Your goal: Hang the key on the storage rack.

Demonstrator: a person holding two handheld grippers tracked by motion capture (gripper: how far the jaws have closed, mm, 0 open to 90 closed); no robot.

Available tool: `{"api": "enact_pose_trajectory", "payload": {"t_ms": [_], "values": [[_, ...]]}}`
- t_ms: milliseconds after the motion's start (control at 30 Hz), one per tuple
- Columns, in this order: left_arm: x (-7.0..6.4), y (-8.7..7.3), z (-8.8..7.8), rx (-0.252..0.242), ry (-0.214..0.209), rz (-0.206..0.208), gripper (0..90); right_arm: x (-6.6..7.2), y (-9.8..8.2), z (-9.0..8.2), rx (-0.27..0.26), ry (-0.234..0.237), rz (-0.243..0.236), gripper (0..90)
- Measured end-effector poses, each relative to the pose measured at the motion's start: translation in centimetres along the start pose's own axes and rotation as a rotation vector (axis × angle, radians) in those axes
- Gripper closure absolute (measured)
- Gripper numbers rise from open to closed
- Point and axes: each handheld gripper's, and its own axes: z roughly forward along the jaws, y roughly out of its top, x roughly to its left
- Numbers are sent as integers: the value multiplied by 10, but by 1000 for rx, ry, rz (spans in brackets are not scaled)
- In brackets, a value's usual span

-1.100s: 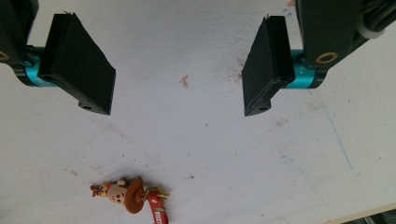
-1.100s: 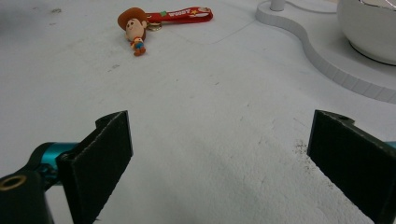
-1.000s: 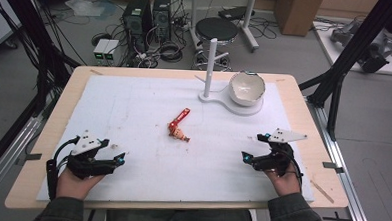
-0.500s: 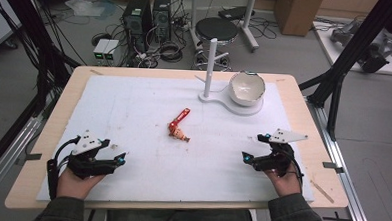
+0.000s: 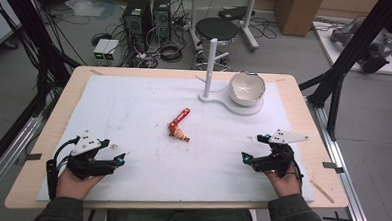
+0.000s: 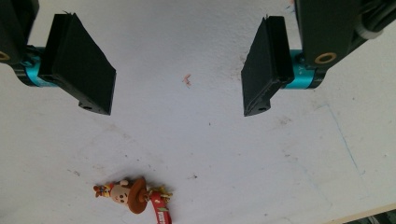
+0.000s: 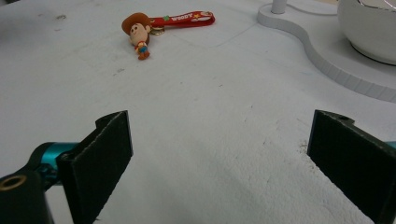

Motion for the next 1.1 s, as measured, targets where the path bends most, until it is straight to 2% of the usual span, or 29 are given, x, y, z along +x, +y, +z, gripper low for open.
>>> {"api": "enact_pose_trajectory", "payload": {"t_ms": [300, 533, 567, 667, 833, 967, 1100], "values": [[0, 0, 0, -2, 1, -1, 266, 2, 1, 2, 2, 4, -9, 60], [-1, 0, 0, -1, 1, 4, 266, 3, 1, 2, -1, 7, 10, 60], [-1, 0, 0, -2, 1, 3, 266, 2, 2, 3, -11, 2, -3, 60], [-1, 0, -1, -1, 1, 5, 266, 4, 3, 4, -9, 9, 15, 61], [-1, 0, 0, -3, -4, 2, 266, 6, 7, 8, 7, 33, 24, 60], [-2, 0, 0, -4, -2, 3, 266, 6, 14, 13, 17, 88, 39, 60], [-1, 0, 0, -5, -1, 3, 266, 8, 25, 18, 35, 112, 42, 60]]}}
